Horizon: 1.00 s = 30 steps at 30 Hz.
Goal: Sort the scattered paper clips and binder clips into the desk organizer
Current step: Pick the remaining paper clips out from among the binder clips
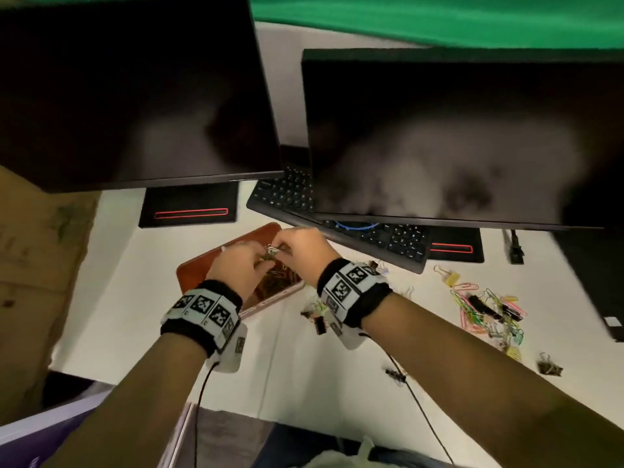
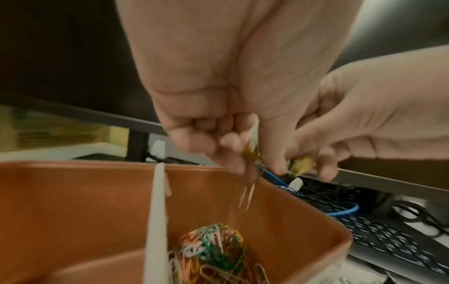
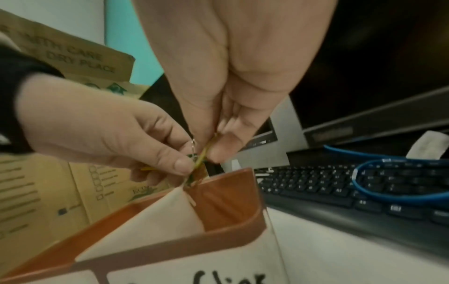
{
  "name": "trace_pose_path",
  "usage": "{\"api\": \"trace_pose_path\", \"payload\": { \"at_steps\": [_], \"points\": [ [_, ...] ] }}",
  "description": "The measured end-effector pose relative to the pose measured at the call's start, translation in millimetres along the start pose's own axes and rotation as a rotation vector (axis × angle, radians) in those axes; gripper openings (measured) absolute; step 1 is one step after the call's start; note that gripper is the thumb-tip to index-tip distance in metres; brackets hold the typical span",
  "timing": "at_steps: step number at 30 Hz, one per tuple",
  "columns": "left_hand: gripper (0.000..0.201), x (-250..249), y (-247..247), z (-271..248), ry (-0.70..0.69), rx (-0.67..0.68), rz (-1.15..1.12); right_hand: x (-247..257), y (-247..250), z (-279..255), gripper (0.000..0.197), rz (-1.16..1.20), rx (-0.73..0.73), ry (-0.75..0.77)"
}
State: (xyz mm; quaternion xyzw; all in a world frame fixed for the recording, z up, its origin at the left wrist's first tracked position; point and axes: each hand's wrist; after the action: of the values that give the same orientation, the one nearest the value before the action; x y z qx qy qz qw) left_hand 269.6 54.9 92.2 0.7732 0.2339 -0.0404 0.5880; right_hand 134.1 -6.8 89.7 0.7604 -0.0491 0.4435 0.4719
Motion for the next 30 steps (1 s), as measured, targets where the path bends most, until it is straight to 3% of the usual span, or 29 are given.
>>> {"api": "trace_pose_path", "payload": {
  "at_steps": [4,8,13,17,23,26,30],
  "points": [
    [0.038,14,0,7,0.080,0.087,-0.097,1,-26,19,0.036,-0.022,0.069,-0.141],
    [0.043,9,6,0,0.026,0.043,-0.138,-5,-23,3,0.033,0.065,0.022,-0.083],
    [0.035,-31,-1,-13,-0.158,0.080,-0.157,-44,9,-64,0.019,0.115,-0.064,-0.003],
    [0.030,-81,-38,-21,-0.251,0.208,-0.151,-115,42,-138,0.024,0.004,-0.046,-0.182],
    [0.030,-144,-127,-51,-0.260,0.453,-0.107,-204,68,-242,0.039,-0.125,0.133,-0.405],
    [0.048,-153,-156,-65,-0.175,0.582,-0.024,-230,66,-271,0.039,-0.104,0.218,-0.396],
    [0.057,-150,-181,-73,-0.159,0.614,0.115,-250,53,-286,0.034,-0.130,0.368,-0.295]
  ]
}}
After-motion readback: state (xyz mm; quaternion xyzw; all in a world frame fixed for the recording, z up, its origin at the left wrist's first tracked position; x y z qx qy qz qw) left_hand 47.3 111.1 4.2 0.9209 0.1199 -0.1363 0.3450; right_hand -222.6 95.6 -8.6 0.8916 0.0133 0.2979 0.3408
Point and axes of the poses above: each hand's wrist, its own z-axis towards the middle knuckle, its own y-axis out of the back of the hand, x = y × z, and after that the axes turned 2 degrees about z, right-handed
